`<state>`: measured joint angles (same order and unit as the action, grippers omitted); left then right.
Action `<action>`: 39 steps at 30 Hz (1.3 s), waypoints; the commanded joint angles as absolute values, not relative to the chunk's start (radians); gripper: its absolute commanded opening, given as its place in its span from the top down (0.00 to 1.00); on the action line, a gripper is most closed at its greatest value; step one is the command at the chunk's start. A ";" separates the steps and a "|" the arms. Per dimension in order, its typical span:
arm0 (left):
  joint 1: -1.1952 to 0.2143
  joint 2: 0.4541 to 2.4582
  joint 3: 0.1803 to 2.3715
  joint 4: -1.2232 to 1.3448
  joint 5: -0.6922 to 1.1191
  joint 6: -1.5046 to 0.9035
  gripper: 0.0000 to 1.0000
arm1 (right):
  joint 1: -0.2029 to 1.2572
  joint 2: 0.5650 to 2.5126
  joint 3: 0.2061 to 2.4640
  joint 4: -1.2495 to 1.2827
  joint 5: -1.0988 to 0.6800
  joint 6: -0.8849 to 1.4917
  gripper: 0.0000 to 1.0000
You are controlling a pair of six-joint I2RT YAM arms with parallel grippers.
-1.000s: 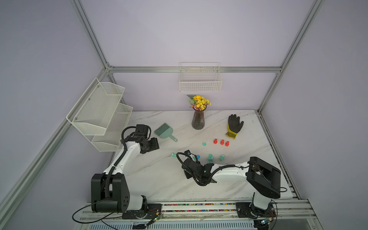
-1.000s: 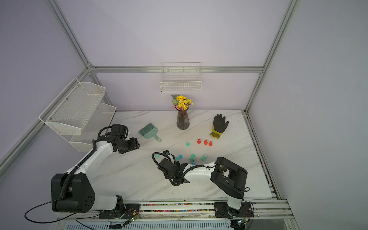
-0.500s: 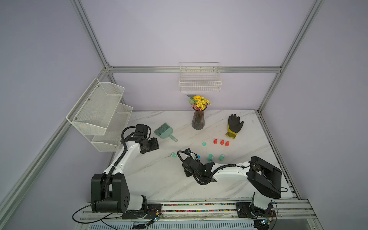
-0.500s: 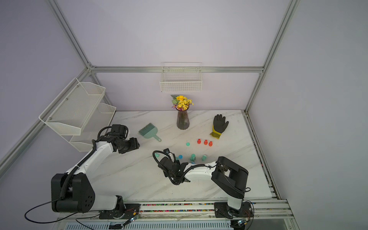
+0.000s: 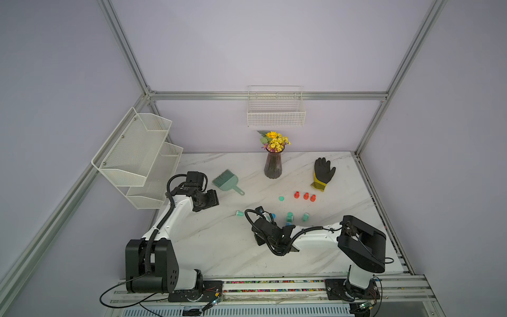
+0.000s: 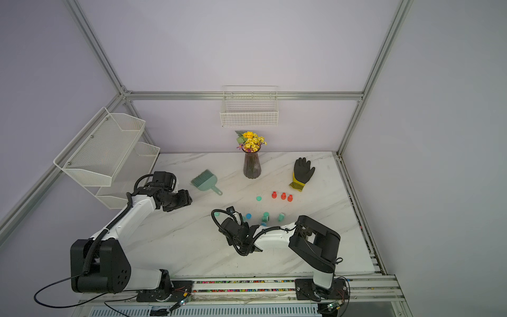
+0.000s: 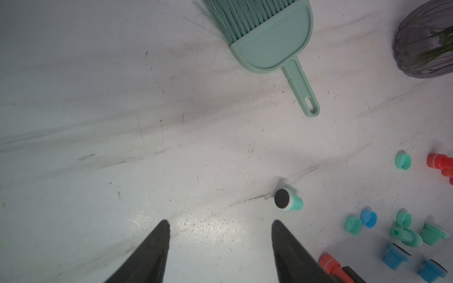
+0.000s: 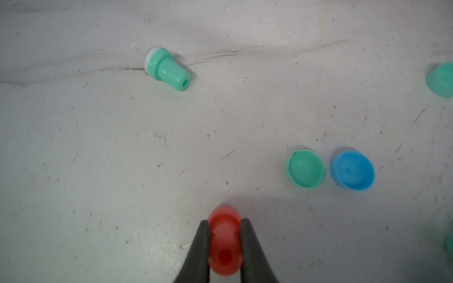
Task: Close the stamp cap
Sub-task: Close the cover of the stamp, then place the stamp at the center of the board.
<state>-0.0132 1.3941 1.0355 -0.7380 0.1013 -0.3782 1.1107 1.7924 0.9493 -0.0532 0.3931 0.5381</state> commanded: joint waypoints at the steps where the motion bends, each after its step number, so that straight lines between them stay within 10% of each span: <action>1: -0.006 1.379 1.048 -0.716 0.109 -0.356 0.34 | 1.105 1.805 0.948 -0.083 0.397 0.554 1.00; 18: -0.004 1.378 1.048 -0.721 0.103 -0.352 0.34 | 1.142 2.063 1.109 -0.346 0.394 0.552 1.00; 39: 0.002 1.371 1.044 -0.715 0.114 -0.354 0.34 | 0.689 1.607 1.105 -0.389 0.340 0.416 1.00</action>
